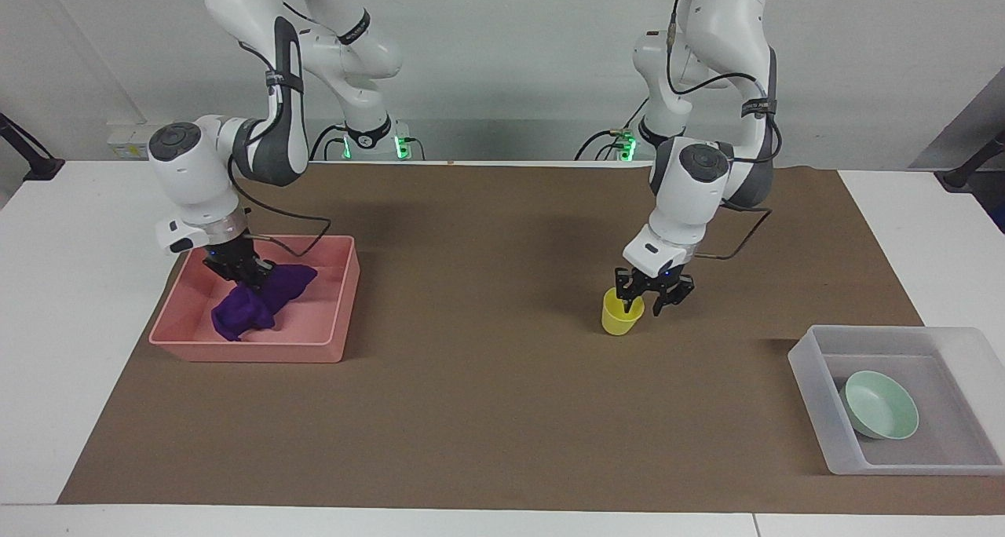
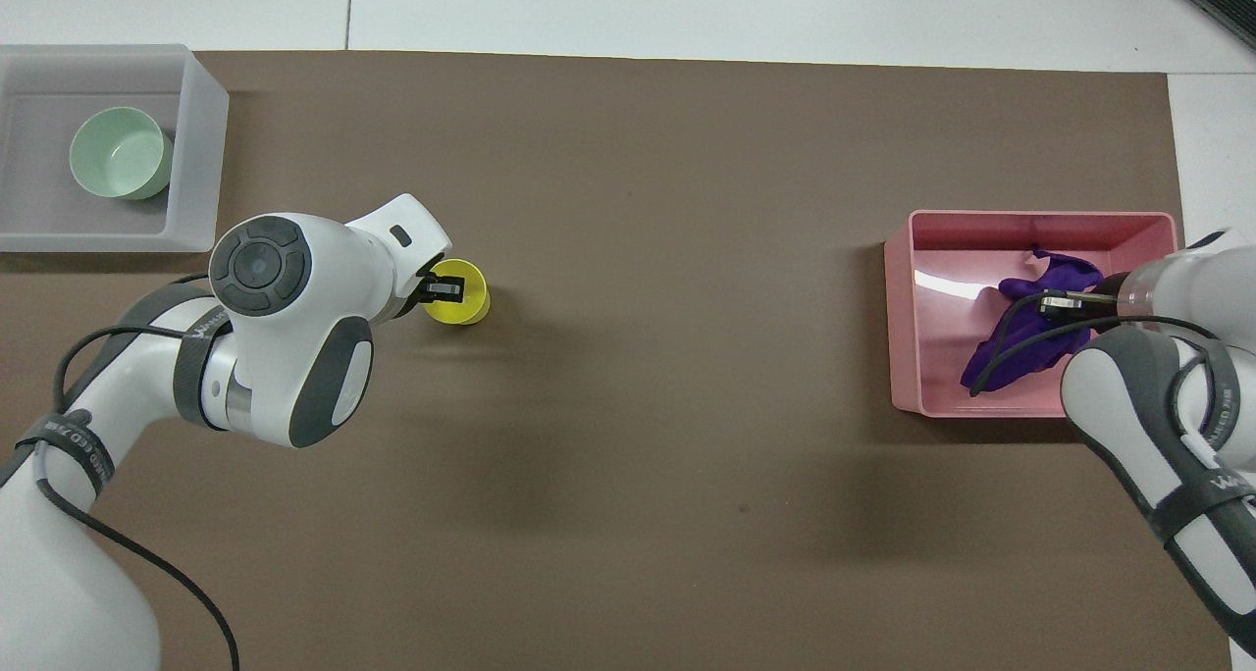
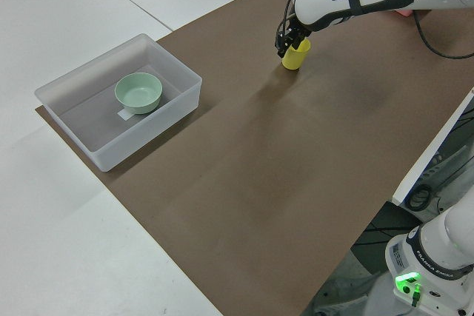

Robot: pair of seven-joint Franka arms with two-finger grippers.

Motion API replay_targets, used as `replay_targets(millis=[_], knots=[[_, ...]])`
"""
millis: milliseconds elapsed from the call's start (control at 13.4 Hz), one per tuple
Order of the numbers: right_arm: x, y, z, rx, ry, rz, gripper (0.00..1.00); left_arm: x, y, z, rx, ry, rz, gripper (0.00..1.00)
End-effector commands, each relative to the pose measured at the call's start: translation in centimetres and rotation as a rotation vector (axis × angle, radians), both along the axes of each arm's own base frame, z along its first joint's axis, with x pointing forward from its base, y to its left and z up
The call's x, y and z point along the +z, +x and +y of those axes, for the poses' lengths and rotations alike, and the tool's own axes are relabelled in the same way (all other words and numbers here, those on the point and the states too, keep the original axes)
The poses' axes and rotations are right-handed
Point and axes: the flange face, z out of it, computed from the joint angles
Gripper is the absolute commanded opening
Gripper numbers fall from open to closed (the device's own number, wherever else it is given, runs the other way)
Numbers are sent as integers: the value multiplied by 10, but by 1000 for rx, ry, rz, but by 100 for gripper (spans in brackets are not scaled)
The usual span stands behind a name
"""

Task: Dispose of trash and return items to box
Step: 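Move the cloth into the pink bin while the left gripper grasps the cup, then carry the yellow cup to the clear bin while the right gripper releases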

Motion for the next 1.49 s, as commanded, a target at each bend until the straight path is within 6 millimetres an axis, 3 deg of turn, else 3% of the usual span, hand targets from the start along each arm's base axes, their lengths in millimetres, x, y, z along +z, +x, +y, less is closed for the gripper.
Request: replay_targets(millis=[0, 75, 224, 299, 448, 598, 822, 971, 1121, 1420], knots=[[-9, 1, 4, -29, 13, -13, 0, 0, -3, 1, 25, 0, -31, 0], [-11, 0, 5, -31, 14, -10, 21, 2, -2, 2, 40, -4, -34, 0], [-10, 1, 5, -30, 13, -11, 90, 26, 13, 20, 82, -18, -71, 0], [-10, 1, 6, -28, 13, -10, 100, 37, 21, 38, 110, -20, -84, 0], [-4, 4, 11, -12, 11, -17, 100, 63, 36, 69, 162, -24, -105, 0], [13, 10, 39, 30, 14, -19, 100, 90, 62, 110, 226, -30, -151, 0], [39, 10, 68, 5, 14, -12, 100, 112, 94, 168, 299, -26, -211, 0], [76, 13, 82, 26, 14, -15, 100, 127, 110, 215, 362, -20, -245, 0], [124, 7, 81, 28, 14, -18, 100, 134, 122, 271, 392, 1, -274, 0], [206, -9, 70, 30, 14, 6, 100, 112, 150, 347, 460, 26, -284, 0]])
